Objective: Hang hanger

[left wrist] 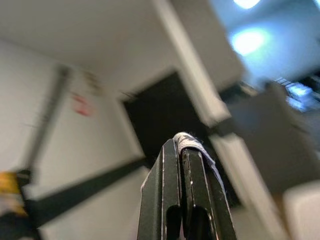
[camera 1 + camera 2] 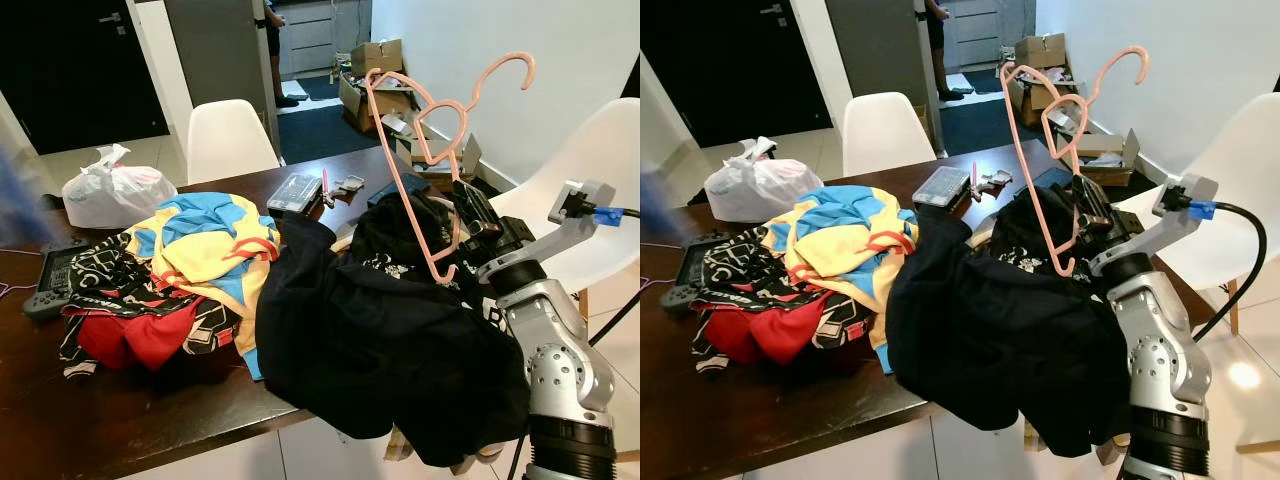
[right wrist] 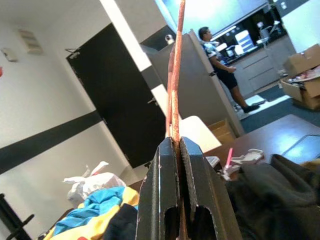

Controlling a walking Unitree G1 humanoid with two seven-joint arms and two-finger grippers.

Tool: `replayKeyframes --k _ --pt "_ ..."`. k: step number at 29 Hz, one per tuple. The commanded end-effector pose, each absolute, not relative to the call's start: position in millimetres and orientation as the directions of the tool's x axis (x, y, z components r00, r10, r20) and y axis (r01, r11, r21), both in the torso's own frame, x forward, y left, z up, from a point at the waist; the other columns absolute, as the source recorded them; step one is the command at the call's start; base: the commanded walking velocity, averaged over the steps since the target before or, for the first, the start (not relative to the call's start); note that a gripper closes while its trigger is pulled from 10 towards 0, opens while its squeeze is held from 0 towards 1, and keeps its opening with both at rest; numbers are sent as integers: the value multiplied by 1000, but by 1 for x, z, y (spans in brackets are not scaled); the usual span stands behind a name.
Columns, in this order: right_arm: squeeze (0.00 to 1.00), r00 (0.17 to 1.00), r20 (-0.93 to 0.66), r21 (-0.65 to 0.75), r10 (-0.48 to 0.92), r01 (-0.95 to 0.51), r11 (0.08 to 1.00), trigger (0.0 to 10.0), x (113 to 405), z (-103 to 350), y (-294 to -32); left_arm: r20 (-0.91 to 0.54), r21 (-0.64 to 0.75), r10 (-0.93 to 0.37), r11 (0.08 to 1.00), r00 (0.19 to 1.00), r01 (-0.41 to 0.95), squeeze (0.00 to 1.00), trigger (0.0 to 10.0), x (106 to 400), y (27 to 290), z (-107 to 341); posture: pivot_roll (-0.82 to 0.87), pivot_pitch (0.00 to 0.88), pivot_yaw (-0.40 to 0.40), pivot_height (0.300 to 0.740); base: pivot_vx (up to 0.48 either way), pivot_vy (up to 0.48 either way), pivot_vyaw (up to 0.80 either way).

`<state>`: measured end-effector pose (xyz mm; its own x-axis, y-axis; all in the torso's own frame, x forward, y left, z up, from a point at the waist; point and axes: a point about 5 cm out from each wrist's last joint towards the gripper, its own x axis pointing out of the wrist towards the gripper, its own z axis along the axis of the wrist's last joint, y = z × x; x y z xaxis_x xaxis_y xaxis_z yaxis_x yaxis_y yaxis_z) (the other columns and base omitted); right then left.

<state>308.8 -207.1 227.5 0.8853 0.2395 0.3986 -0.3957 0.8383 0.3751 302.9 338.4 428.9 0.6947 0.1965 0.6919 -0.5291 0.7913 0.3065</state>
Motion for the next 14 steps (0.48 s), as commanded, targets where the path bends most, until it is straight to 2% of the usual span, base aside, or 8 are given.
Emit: replayKeyframes --k 1,3,6,8,14 --pt "0 880 401 361 256 -408 838 10000 310 228 -203 604 340 151 839 783 -424 0 10000 326 324 400 -66 0 68 710 0 0 0" --pt "0 881 396 353 260 -408 842 10000 309 228 -203 534 338 122 876 836 -344 0 10000 343 311 373 -76 0 69 710 0 0 0" --pt "0 881 393 349 263 -407 844 10000 309 228 -203 504 339 109 888 857 -312 0 10000 349 305 361 -76 0 69 710 0 0 0" --pt "0 883 388 343 264 -404 848 10000 307 227 -204 435 317 105 912 894 -261 0 10000 362 294 332 -92 0 69 710 0 0 0" --pt "0 886 380 333 267 -400 854 10000 306 227 -205 363 285 79 939 928 -192 0 10000 374 276 305 -102 0 67 710 0 0 0"
